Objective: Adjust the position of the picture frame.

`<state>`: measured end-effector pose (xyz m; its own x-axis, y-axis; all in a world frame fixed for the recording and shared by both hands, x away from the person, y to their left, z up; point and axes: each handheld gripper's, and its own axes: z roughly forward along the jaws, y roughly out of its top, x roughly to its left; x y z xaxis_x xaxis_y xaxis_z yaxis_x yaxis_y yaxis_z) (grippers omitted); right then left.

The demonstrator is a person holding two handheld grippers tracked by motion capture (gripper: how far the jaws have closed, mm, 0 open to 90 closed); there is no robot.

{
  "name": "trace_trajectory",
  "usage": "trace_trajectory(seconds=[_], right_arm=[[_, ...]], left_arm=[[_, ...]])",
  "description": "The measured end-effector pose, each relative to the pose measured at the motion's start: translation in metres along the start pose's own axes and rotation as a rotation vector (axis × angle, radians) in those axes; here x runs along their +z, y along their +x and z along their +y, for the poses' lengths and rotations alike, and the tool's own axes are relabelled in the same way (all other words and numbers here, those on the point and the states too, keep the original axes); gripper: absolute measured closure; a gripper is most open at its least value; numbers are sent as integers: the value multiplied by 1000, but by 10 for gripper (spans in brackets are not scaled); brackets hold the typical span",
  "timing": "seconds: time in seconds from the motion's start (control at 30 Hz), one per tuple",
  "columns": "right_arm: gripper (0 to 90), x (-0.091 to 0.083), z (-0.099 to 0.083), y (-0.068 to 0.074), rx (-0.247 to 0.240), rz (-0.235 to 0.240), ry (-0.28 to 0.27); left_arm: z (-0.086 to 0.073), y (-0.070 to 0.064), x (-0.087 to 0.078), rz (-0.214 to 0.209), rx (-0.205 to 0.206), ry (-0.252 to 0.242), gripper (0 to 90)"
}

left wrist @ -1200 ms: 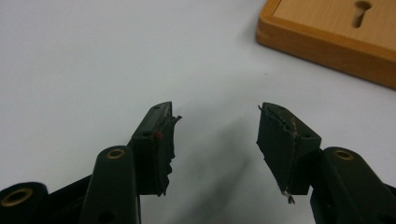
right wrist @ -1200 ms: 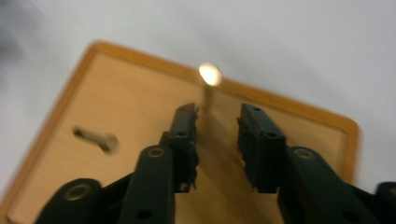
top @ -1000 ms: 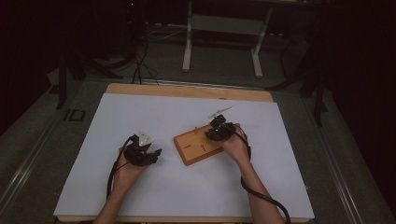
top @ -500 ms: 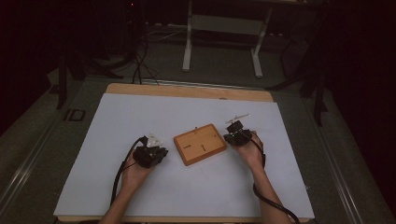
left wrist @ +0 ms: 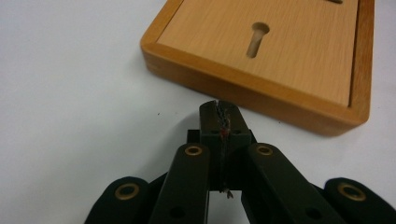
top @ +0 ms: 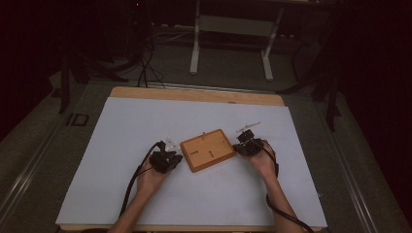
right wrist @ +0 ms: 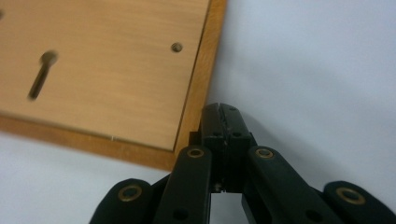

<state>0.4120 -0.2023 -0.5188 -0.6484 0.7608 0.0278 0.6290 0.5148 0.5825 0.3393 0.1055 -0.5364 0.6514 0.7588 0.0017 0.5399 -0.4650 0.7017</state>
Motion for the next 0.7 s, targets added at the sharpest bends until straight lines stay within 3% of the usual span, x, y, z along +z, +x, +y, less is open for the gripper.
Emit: trace_trajectory(seconds=[0.07,0.13,0.23,0.4,0.7], right_arm=[[900,-1,-2,2,-5,10,0],[900,-3,-8,14,-58,-14,10],[900,-5,-11,19,-72,-17,9],[900,-10,-21,31,-94,31,-3],[900,-12,-25,44,-133,61,2]], left_arm=[[0,2,-1,12,0,7,900],[-1,4,-2,10,-10,5,899],[-1,6,-2,21,-10,8,899],[-3,14,-5,46,-33,12,899],[-4,19,-6,64,-50,14,899]])
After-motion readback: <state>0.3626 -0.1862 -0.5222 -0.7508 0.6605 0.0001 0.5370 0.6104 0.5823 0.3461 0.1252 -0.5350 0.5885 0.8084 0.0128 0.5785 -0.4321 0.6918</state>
